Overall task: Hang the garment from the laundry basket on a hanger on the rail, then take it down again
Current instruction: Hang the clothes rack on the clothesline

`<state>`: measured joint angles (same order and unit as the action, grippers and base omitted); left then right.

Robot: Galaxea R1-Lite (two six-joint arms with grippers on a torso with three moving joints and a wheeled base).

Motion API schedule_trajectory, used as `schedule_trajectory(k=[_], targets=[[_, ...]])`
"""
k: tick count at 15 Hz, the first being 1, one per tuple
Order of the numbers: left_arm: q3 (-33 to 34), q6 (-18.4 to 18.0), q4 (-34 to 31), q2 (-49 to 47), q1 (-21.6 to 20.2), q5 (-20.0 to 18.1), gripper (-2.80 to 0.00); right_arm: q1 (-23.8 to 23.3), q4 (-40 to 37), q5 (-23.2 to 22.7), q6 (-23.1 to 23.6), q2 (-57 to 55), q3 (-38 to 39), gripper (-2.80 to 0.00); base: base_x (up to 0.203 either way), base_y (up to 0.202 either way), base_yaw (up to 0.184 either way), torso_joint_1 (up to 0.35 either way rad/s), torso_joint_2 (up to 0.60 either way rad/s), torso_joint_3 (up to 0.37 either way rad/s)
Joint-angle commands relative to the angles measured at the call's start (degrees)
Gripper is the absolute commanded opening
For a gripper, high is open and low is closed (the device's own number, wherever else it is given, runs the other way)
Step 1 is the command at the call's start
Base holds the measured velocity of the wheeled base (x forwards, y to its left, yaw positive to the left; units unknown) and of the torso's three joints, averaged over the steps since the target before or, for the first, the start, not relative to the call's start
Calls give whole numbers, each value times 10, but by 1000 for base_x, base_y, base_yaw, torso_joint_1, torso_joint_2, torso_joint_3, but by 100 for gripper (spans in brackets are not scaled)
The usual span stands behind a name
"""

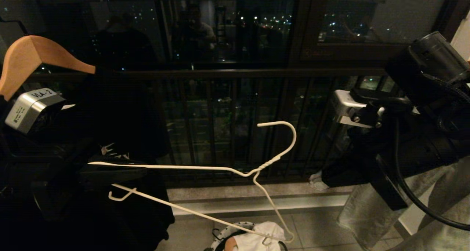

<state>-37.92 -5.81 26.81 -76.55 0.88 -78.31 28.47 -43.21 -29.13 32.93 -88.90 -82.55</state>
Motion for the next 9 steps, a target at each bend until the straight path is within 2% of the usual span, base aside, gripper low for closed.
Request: schedule_trajectory(k=[1,3,9], targets=[[0,0,2,11,-2,-4,-280,6,10,-12,-5,-11,-6,-280,0,0,0,0,0,0],[-4,10,2,22,-3,-3,-280,11,11,-32,-8,-12,-7,-280,0,0,0,0,0,0],[-19,35,2,42,-34,-2,-280,27,12,-35,-10,-22,-31,-280,0,0,0,0,0,0]])
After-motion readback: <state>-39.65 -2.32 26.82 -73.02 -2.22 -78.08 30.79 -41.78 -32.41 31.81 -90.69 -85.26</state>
